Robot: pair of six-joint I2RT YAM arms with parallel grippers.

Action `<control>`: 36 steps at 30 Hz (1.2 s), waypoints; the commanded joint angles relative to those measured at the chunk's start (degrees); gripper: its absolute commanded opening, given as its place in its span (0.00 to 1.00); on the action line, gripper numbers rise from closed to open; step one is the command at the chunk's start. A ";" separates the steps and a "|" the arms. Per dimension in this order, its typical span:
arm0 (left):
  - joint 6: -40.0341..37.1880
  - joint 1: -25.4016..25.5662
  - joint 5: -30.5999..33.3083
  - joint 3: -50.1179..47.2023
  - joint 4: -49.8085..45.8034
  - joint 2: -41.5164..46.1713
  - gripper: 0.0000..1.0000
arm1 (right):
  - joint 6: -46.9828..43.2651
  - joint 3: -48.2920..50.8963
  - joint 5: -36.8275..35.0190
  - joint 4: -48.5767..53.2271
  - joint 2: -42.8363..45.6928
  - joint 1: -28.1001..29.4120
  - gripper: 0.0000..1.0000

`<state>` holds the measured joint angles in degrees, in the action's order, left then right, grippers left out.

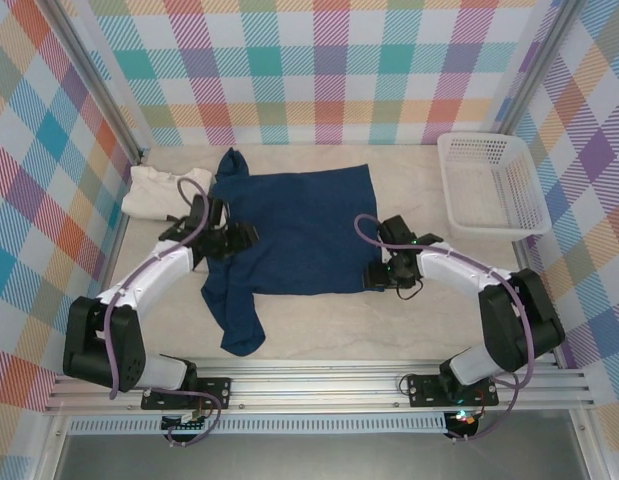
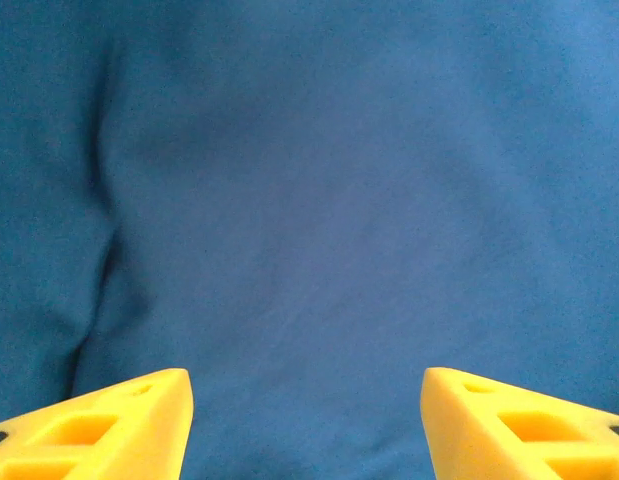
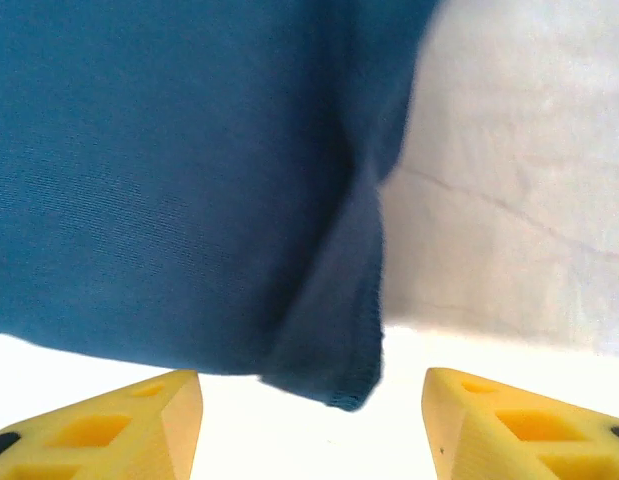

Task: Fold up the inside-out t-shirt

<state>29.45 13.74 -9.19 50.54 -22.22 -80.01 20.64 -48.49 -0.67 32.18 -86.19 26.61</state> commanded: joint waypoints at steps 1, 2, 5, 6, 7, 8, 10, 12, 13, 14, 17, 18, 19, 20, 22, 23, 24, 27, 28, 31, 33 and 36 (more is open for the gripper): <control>1.34 0.24 -0.61 -3.29 5.08 -0.76 0.62 | 2.09 -1.31 -1.65 -4.34 -1.73 0.11 0.51; 0.92 0.25 0.20 -3.71 5.08 -0.80 0.62 | 1.76 -1.63 -2.50 -4.41 -2.58 0.03 0.44; -0.60 0.24 2.52 -4.36 4.63 -1.35 0.62 | 0.66 -2.18 -4.83 -3.44 -3.39 -1.34 0.27; -1.17 0.24 3.10 -4.57 4.51 -2.12 0.62 | 0.34 -2.14 -4.91 -3.21 -3.37 -2.04 0.23; -1.49 0.24 3.83 -4.73 4.45 -3.28 0.62 | -0.05 -2.16 -4.60 -2.95 -3.29 -3.23 0.19; -1.53 0.24 4.04 -4.84 4.96 -4.75 0.62 | -0.44 -2.34 -4.30 -2.87 -3.28 -4.45 0.15; -1.06 0.24 3.04 -4.89 8.14 -7.71 0.62 | -1.26 -3.11 -4.00 -2.66 -3.19 -6.63 0.08; -0.64 0.32 2.08 -3.99 10.27 -10.93 0.62 | -2.38 -4.28 -4.27 -2.80 -3.24 -8.73 0.04; -0.39 0.33 1.99 -3.33 11.28 -12.97 0.62 | -2.97 -5.31 -3.95 -2.78 -3.49 -10.09 0.03; -0.27 0.33 1.95 -2.15 11.64 -14.92 0.62 | -3.64 -6.52 -3.34 -2.81 -3.84 -11.43 0.03; -0.82 0.33 2.66 1.99 12.77 -20.49 0.62 | -5.84 -10.53 -3.45 -2.84 -5.63 -14.11 0.02; -1.18 0.33 3.16 3.61 12.45 -22.32 0.62 | -6.36 -11.65 -3.78 -2.55 -6.17 -14.65 0.02; -1.64 0.24 3.97 5.52 11.72 -24.10 0.62 | -7.19 -13.28 -4.75 -1.77 -7.13 -15.28 0.02; -2.04 0.19 4.66 7.13 10.97 -25.46 0.62 | -8.03 -14.45 -6.00 -1.07 -7.87 -15.69 0.02; -2.86 -0.10 5.57 8.86 9.90 -26.62 0.62 | -9.59 -16.22 -10.01 1.10 -9.08 -16.06 0.02; -3.13 -0.43 5.67 8.96 9.57 -26.77 0.62 | -10.31 -16.74 -12.41 1.75 -9.54 -16.14 0.03; -3.31 -0.67 5.80 8.86 9.47 -26.65 0.62 | -10.79 -17.10 -14.38 2.38 -10.05 -16.15 0.04; -4.02 -1.07 6.92 7.66 9.34 -25.95 0.61 | -11.81 -18.15 -19.84 3.07 -11.30 -16.15 0.09; -4.16 -1.17 7.17 7.28 9.34 -25.75 0.62 | -12.10 -18.86 -20.93 3.53 -11.74 -16.15 0.11; -4.49 -1.17 6.31 6.61 9.67 -25.24 0.61 | -11.96 -20.92 -19.75 4.54 -11.80 -16.07 0.19; -4.39 -1.19 5.56 6.33 10.16 -25.35 0.62 | -10.72 -19.92 -13.46 4.05 -9.88 -15.82 0.27; -4.15 -1.18 4.76 6.21 10.59 -25.53 0.61 | -7.16 -14.56 -5.12 2.35 -6.00 -15.45 0.36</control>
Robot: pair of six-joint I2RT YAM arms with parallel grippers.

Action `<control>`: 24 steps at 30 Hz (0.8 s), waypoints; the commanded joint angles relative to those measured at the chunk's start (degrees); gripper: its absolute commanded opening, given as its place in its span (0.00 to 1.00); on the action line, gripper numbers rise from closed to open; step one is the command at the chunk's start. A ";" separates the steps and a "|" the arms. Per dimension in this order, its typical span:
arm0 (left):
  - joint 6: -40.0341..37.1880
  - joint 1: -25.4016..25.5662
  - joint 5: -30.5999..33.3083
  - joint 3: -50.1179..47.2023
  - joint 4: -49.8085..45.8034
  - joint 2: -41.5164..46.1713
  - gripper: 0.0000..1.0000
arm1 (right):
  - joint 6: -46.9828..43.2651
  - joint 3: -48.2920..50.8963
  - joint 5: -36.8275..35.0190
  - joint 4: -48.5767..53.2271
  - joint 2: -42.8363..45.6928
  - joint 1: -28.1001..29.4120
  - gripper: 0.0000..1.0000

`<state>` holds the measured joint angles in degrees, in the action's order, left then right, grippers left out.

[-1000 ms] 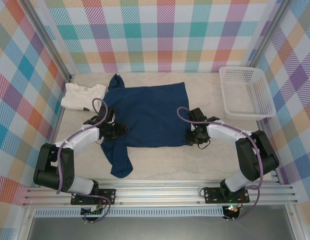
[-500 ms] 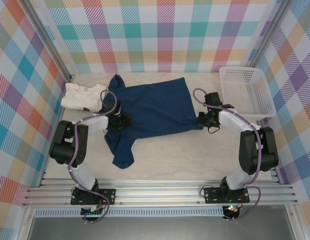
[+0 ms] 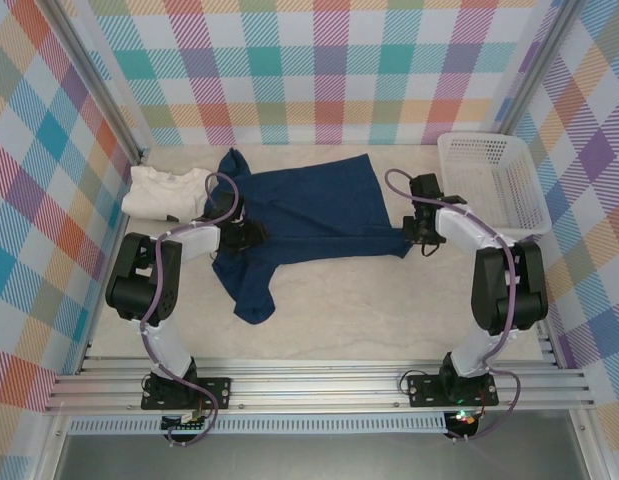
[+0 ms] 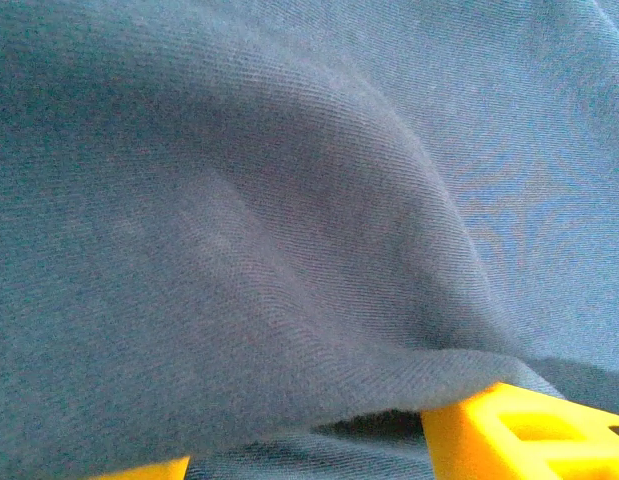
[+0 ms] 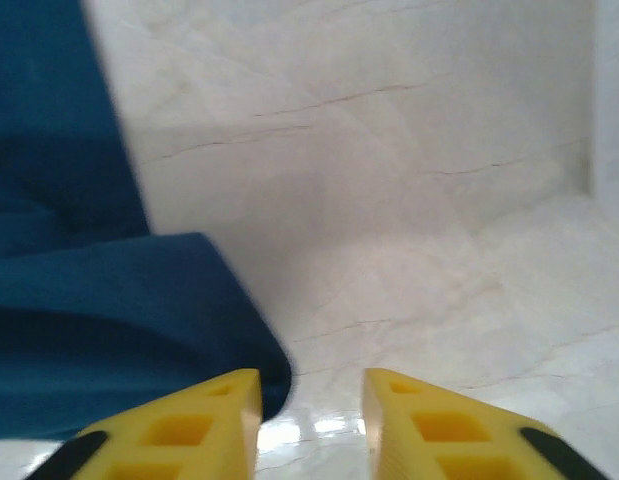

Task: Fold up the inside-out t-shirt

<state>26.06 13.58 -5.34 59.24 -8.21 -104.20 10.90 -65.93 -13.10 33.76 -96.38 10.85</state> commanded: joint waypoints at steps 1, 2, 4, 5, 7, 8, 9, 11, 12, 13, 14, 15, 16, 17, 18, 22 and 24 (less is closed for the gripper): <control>-0.75 -1.02 0.57 -2.53 -3.39 -1.39 0.61 | 3.95 5.01 10.02 0.11 5.48 0.47 0.37; -0.80 -1.02 0.30 -2.54 -3.31 -1.40 0.61 | 5.28 7.39 12.07 -0.87 6.78 0.61 0.40; -0.88 -1.02 -0.12 -2.42 -3.32 -1.41 0.61 | 7.28 11.19 12.87 -3.05 8.57 0.67 0.45; -0.93 -1.02 -0.36 -2.41 -3.31 -1.36 0.61 | 7.82 12.38 12.23 -3.82 8.85 0.66 0.48; -1.10 -1.02 -0.56 -2.44 -3.23 -1.29 0.61 | 8.34 12.83 11.46 -4.77 8.28 0.49 0.50; -1.20 -1.06 -0.59 -2.42 -3.30 -1.31 0.61 | 8.67 12.76 11.71 -5.80 7.73 0.26 0.50; -1.18 -1.02 -0.62 -2.43 -3.31 -1.22 0.61 | 9.01 12.82 11.81 -6.89 7.34 0.01 0.50; -1.38 -1.02 -0.56 -2.47 -3.31 -0.99 0.61 | 9.93 12.27 14.35 -8.57 5.81 -1.03 0.50; -1.40 -1.02 -0.50 -2.53 -3.31 -0.95 0.61 | 10.38 12.14 15.45 -9.48 5.31 -1.39 0.50; -1.45 -1.02 -0.38 -2.64 -3.22 -0.85 0.61 | 10.79 12.18 15.49 -10.48 4.75 -1.55 0.50; -1.50 -1.02 -0.35 -2.76 -3.22 -0.83 0.61 | 11.04 11.98 15.53 -10.80 3.92 -1.75 0.50; -1.46 -1.02 -0.37 -2.86 -3.14 -0.82 0.61 | 11.16 11.81 16.09 -11.15 3.32 -1.95 0.50; -1.50 -1.02 -0.50 -2.95 -3.05 -0.87 0.61 | 11.32 11.79 16.35 -11.76 2.69 -2.06 0.50; -1.46 -1.02 -0.58 -2.92 -3.05 -0.88 0.61 | 11.46 11.79 16.36 -12.11 2.10 -2.25 0.49; -1.50 -1.02 -0.63 -2.90 -3.06 -0.91 0.61 | 11.58 11.62 16.35 -12.21 1.54 -2.37 0.47; -1.73 -1.02 -0.84 -2.44 -3.22 -1.02 0.61 | 11.43 11.61 15.34 -12.76 0.68 -2.89 0.30; -1.72 -1.02 -0.95 -2.33 -3.13 -0.97 0.61 | 11.68 11.70 16.28 -13.19 0.58 -3.76 0.21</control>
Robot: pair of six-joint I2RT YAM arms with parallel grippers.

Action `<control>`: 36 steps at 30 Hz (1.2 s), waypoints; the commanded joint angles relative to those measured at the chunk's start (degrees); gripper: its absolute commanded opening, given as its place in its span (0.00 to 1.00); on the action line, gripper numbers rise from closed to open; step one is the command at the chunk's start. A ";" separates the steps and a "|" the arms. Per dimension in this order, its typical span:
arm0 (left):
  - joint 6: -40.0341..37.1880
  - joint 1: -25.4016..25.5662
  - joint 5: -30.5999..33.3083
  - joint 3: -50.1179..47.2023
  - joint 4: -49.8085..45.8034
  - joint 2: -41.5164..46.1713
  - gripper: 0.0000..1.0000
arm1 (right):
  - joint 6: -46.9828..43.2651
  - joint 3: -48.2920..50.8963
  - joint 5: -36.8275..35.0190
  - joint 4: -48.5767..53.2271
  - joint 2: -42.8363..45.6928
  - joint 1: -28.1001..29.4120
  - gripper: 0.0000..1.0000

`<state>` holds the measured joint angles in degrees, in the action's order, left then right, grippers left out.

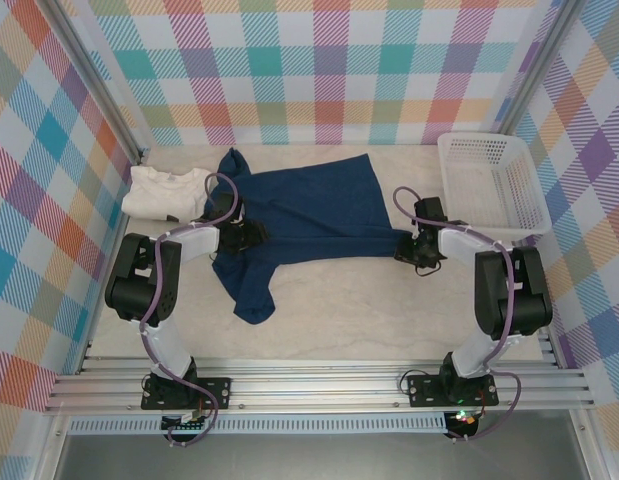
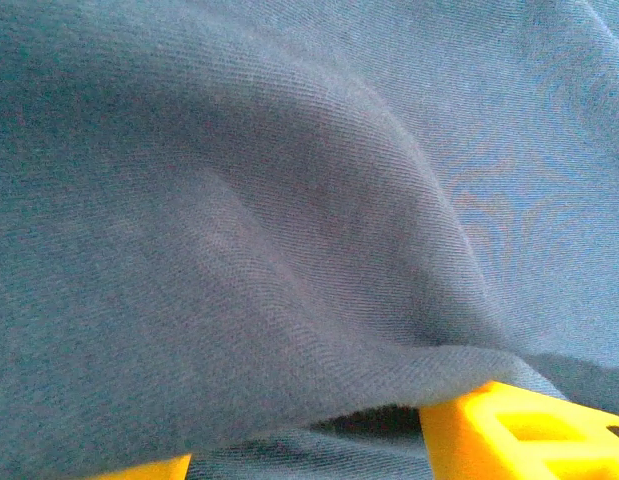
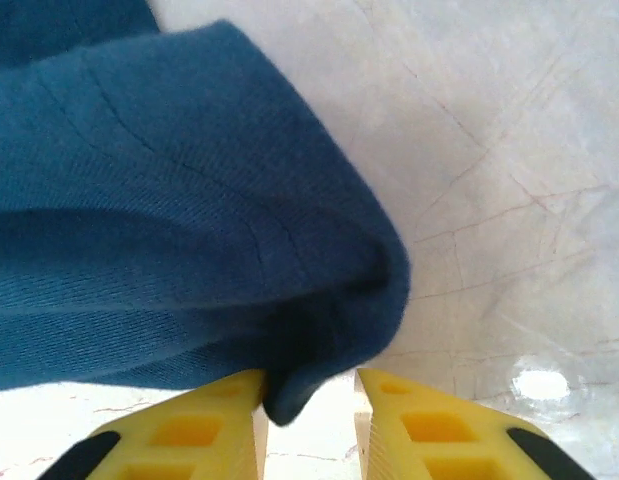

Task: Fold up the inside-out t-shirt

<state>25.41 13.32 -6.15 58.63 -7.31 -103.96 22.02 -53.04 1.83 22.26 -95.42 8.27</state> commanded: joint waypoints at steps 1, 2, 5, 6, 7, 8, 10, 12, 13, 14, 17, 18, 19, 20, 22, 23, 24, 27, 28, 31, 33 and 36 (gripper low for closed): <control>-0.98 -0.75 -0.18 -1.81 -4.03 -1.18 0.61 | 0.52 -1.19 1.72 -1.93 -0.38 -1.54 0.17; -1.00 -0.82 -0.31 -1.85 -3.94 -1.09 0.61 | 0.57 -1.29 1.71 -2.05 -0.29 -1.77 0.14; -1.26 -0.75 -0.06 -1.90 -4.11 -0.93 0.61 | 0.42 -1.71 1.93 -1.87 -0.43 -2.36 0.09; -1.32 -0.77 -0.02 -1.86 -4.21 -0.82 0.61 | 0.35 -1.95 1.95 -1.73 -0.50 -2.51 0.10; -1.41 -0.76 -0.06 -1.92 -4.29 -0.72 0.61 | 0.30 -2.15 1.85 -1.65 -0.56 -2.65 0.13; -1.48 -0.76 -0.09 -1.96 -4.31 -0.69 0.61 | 0.15 -2.37 1.86 -1.69 -0.65 -2.73 0.18; -1.43 -0.76 -0.13 -1.97 -4.21 -0.62 0.61 | -0.07 -2.85 2.00 -1.60 -0.90 -2.82 0.26; -1.42 -0.82 -0.20 -1.95 -4.20 -0.71 0.61 | -0.07 -3.12 2.06 -1.77 -1.08 -2.82 0.31; -1.41 -0.78 -0.26 -1.94 -4.20 -0.70 0.61 | -0.10 -3.21 2.01 -1.78 -1.26 -2.99 0.31; -1.42 -0.80 -0.42 -1.90 -4.25 -0.80 0.61 | -0.05 -3.51 2.28 -1.61 -1.60 -3.07 0.31; -1.44 -0.81 -0.55 -1.85 -4.20 -1.00 0.61 | -0.10 -3.99 2.53 -1.11 -2.14 -3.36 0.22; -1.47 -0.77 -0.61 -1.79 -4.20 -1.06 0.61 | -0.07 -4.00 2.49 -0.92 -2.14 -3.36 0.21; -1.47 -0.78 -0.61 -1.81 -4.21 -1.09 0.61 | -0.16 -3.86 2.61 -0.79 -1.97 -3.37 0.20; -1.43 -0.78 -0.61 -1.81 -4.20 -1.02 0.61 | -0.11 -3.52 2.93 -0.88 -1.88 -3.40 0.21; -1.42 -0.80 -0.70 -1.86 -4.20 -0.90 0.61 | 0.11 -2.82 3.99 -0.94 -1.72 -3.37 0.25; -1.45 -0.84 -0.70 -1.94 -4.20 -0.95 0.61 | 0.40 -2.24 4.62 -1.21 -1.60 -3.40 0.27; -1.42 -0.76 -0.70 -1.94 -4.20 -0.96 0.61 | 0.60 -1.74 5.10 -1.50 -1.53 -3.35 0.28; -1.51 -0.83 -0.70 -1.83 -4.30 -0.90 0.61 | 1.07 -0.72 6.47 -2.16 -1.44 -3.35 0.29; -1.58 -0.84 -0.70 -1.83 -4.38 -0.97 0.61 | 1.11 -0.50 6.49 -2.31 -1.49 -3.35 0.27; -1.57 -0.84 -0.59 -1.82 -4.43 -0.85 0.61 | 0.86 -0.23 5.83 -1.94 -1.32 -3.36 0.16; -1.52 -0.84 -0.62 -1.83 -4.47 -0.73 0.61 | 0.57 -0.27 5.28 -1.64 -0.69 -3.37 0.10; -1.44 -0.84 -0.70 -1.94 -4.47 -0.24 0.61 | -0.58 -0.90 2.55 -0.12 1.50 -3.46 0.03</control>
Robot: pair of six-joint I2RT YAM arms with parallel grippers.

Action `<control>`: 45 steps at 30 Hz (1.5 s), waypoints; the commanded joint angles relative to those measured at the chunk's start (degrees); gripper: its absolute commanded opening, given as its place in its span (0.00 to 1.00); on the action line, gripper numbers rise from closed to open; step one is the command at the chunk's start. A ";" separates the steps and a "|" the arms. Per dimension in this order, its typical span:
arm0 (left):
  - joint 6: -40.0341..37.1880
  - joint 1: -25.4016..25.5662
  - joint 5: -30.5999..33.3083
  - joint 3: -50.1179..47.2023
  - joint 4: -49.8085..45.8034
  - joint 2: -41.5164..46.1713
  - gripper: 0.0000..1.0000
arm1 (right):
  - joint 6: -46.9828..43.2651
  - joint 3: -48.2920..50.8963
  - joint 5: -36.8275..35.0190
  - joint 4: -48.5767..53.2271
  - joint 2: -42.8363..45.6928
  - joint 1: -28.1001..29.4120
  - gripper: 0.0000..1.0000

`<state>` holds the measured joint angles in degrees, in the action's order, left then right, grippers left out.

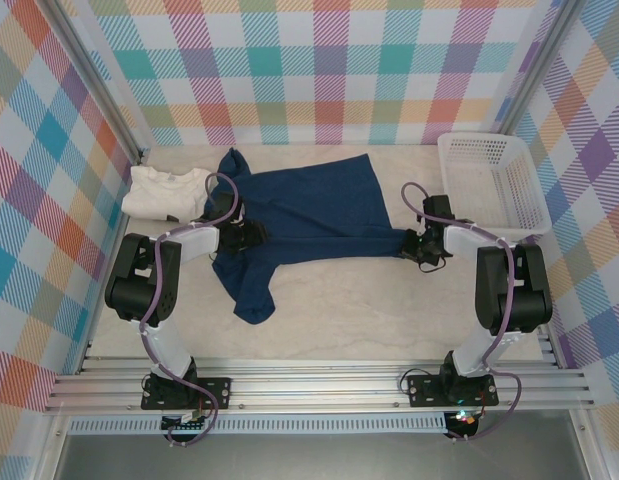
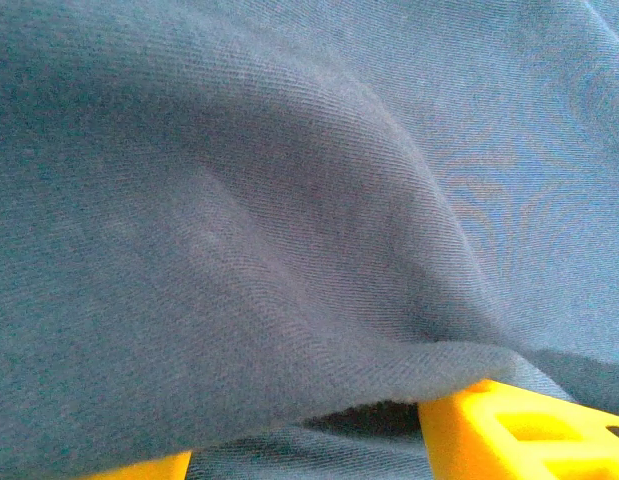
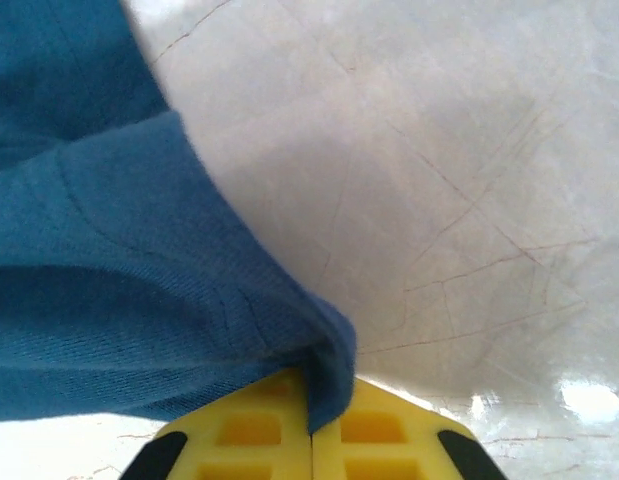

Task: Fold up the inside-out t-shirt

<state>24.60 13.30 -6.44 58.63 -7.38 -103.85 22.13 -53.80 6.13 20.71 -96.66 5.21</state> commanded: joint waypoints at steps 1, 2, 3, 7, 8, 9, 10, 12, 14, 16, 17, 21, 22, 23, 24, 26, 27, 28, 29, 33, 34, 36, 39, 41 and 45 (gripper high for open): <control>-0.58 -0.82 -0.49 -1.93 -4.44 -0.17 0.61 | -1.38 -0.54 -2.78 2.00 4.14 -0.46 0.01; -0.44 -0.91 -0.58 -1.94 -4.41 -0.04 0.61 | -2.44 -0.84 -3.12 2.34 5.74 -0.51 0.00; -0.43 -0.91 -0.59 -1.88 -4.40 0.05 0.61 | -3.06 -0.99 -3.37 2.62 7.40 -0.49 0.00; -0.43 -1.34 -0.51 -1.94 -4.16 -0.25 0.61 | -6.58 -3.07 -4.13 6.82 13.40 -0.47 0.00; -0.47 -1.50 -0.66 -1.94 -4.18 -0.42 0.61 | -7.41 -3.30 -4.65 7.97 14.53 -0.49 0.00; -0.47 -1.65 -0.73 -1.87 -4.14 -0.54 0.61 | -8.12 -3.33 -5.18 8.74 15.48 -0.49 0.00; -0.51 -1.74 -0.77 -1.88 -4.05 -0.58 0.61 | -9.10 -3.33 -5.83 9.43 16.32 -0.47 0.00; -0.58 -1.87 -0.84 -1.83 -4.14 -0.51 0.61 | -10.59 -3.33 -7.16 10.12 17.82 -0.47 0.00; -0.81 -1.87 -0.90 -1.60 -4.31 -0.50 0.61 | -12.51 -3.16 -5.15 8.92 18.97 -0.47 0.00; -0.93 -1.93 -1.04 -1.29 -4.64 -0.39 0.61 | -13.77 -3.03 0.68 6.70 19.88 -0.51 0.00; -1.02 -1.90 -1.33 -1.23 -4.66 -0.26 0.61 | -13.70 -2.86 4.30 5.24 20.20 -0.47 0.00; -0.34 -1.92 -3.52 -1.21 -4.26 1.26 0.61 | -12.45 -2.86 9.68 2.86 18.12 -0.54 0.00; 0.05 -1.87 -4.49 -1.42 -3.84 2.49 0.61 | -12.31 -3.04 9.33 3.08 17.06 -0.49 0.00; 0.56 -1.87 -5.54 -1.68 -3.41 3.94 0.62 | -12.08 -3.23 8.72 3.35 16.09 -0.47 0.00; 0.83 -1.87 -6.41 -2.00 -3.00 5.37 0.62 | -11.88 -3.16 8.34 3.34 15.48 -0.51 0.00; 1.02 -1.55 -7.12 -3.15 -2.93 10.04 0.64 | -11.17 -2.38 8.75 2.08 14.77 -0.42 0.00; 1.06 -1.16 -6.78 -3.70 -3.36 12.22 0.65 | -10.84 -2.05 9.05 1.51 14.72 -0.38 0.00; 1.01 -0.48 -6.06 -4.84 -4.03 14.90 0.66 | -10.63 -1.71 9.40 0.85 14.65 -0.38 0.00; 1.09 0.51 -4.69 -6.10 -5.42 17.29 0.69 | -10.49 -1.57 9.62 0.45 14.53 -0.38 0.00; 1.86 5.58 3.00 -12.80 -16.47 28.59 0.73 | -9.89 -1.49 10.03 -0.18 14.15 -0.27 0.00; 2.49 6.57 5.77 -15.04 -19.99 31.99 0.73 | -9.77 -1.33 10.37 -0.50 14.14 -0.29 0.00; 4.43 7.09 8.29 -19.48 -25.32 37.56 0.72 | -9.40 -1.13 10.73 -1.09 13.96 -0.29 0.00; 6.80 7.09 7.90 -24.96 -28.72 43.50 0.72 | -9.22 -1.22 11.68 -1.53 13.54 -0.29 0.00; 6.52 7.09 4.45 -26.16 -25.72 43.55 0.71 | -9.20 -1.22 12.31 -1.79 13.10 -0.23 0.00; 3.80 7.30 -0.41 -23.88 -17.26 35.92 0.68 | -9.12 -1.04 13.09 -2.21 12.21 -0.13 0.00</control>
<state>29.36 20.40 -3.86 32.73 -29.52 -64.25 12.67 -55.81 16.93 20.16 -83.44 5.17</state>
